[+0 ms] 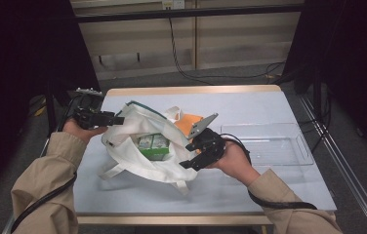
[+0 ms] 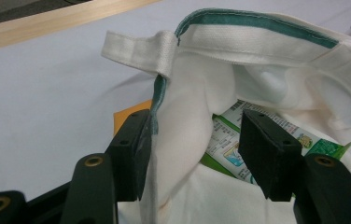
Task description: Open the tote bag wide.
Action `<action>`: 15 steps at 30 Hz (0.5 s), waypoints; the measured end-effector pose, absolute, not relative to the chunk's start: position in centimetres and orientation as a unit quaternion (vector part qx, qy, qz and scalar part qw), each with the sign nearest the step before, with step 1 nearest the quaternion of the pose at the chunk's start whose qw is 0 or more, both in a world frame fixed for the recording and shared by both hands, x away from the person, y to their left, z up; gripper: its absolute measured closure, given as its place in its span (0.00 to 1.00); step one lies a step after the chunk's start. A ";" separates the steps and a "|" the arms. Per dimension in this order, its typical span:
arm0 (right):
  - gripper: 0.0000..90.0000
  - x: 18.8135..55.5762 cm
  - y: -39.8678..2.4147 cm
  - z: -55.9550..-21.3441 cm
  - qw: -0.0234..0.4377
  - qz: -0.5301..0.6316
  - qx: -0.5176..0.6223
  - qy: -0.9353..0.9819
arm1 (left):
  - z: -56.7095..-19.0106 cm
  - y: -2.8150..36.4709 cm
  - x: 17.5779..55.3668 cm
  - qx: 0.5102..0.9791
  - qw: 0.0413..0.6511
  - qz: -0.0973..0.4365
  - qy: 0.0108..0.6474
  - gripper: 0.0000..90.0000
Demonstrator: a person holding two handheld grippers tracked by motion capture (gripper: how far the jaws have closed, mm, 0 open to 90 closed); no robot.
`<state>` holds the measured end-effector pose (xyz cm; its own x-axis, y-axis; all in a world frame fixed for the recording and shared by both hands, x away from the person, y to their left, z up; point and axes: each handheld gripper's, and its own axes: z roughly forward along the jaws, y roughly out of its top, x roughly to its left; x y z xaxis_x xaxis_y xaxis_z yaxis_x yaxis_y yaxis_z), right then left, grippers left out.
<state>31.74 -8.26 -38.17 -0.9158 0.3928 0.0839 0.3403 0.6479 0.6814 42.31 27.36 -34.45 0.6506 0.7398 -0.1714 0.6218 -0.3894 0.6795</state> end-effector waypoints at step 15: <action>0.41 32.1 -8.3 -38.4 0.032 0.371 0.210 0.904 | -33.9 27.1 41.3 0.831 0.385 0.076 0.395 0.52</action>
